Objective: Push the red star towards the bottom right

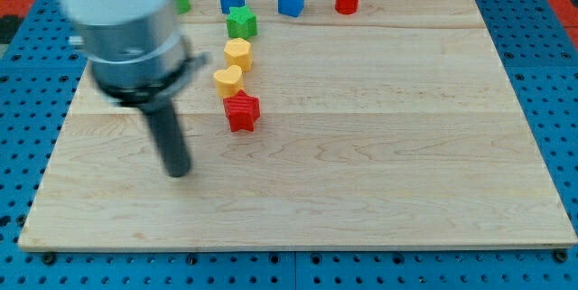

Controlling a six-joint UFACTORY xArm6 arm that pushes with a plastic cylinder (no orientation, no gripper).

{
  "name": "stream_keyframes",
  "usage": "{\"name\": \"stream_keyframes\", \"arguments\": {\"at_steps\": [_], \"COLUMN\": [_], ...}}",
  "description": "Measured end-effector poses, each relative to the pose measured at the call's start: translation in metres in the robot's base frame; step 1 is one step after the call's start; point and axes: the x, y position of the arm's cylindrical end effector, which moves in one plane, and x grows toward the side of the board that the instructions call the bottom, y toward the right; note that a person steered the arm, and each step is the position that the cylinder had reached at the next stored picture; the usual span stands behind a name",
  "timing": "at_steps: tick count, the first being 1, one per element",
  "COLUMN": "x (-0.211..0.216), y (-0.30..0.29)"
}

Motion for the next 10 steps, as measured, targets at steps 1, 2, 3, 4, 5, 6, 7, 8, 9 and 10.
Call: {"name": "stream_keyframes", "arguments": {"at_steps": [1,2,3,4,5,6,7,8,9,10], "x": [-0.056,-0.088,-0.08,-0.073,-0.066,-0.064,-0.063,-0.084,-0.109,-0.073], "y": [-0.038,-0.007,0.038,0.038,0.038,0.038,0.083,0.069,0.08,0.175]}}
